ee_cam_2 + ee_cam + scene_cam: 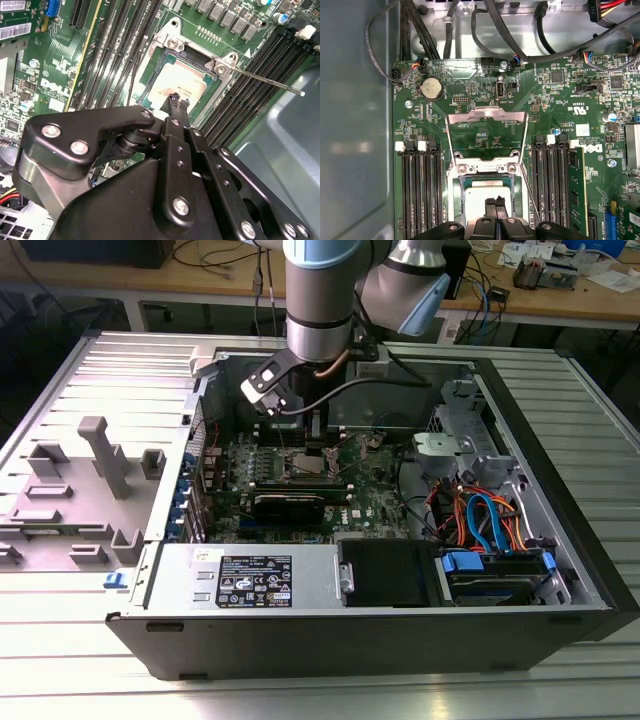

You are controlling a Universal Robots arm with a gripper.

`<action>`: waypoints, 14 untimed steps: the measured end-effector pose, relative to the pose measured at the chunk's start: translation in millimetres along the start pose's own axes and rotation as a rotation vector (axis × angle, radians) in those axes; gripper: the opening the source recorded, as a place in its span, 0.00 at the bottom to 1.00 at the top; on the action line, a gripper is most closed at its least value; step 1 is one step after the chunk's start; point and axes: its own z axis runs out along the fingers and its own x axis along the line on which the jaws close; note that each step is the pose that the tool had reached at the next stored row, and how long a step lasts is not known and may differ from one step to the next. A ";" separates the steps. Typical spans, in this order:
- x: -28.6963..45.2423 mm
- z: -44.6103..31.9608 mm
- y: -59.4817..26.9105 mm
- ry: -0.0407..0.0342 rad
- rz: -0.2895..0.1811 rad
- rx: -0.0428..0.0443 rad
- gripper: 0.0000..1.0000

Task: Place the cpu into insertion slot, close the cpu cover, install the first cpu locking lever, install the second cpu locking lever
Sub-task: 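Close the cpu cover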

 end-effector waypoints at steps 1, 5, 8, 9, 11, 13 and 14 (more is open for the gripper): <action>0.0 -0.2 0.0 -0.0001 0.000 0.0000 0.11; 0.0 -0.7 0.0 -0.0001 0.000 0.0000 0.11; 0.0 -1.0 0.1 -0.0009 0.000 0.0000 0.11; 0.0 -1.3 0.1 -0.0009 0.000 0.0000 0.11; 0.0 -1.6 0.1 -0.0010 0.000 0.0000 0.11; -0.1 -1.7 0.0 -0.0013 0.000 0.0000 0.11; 0.0 -1.7 0.1 -0.0017 0.000 0.0000 0.11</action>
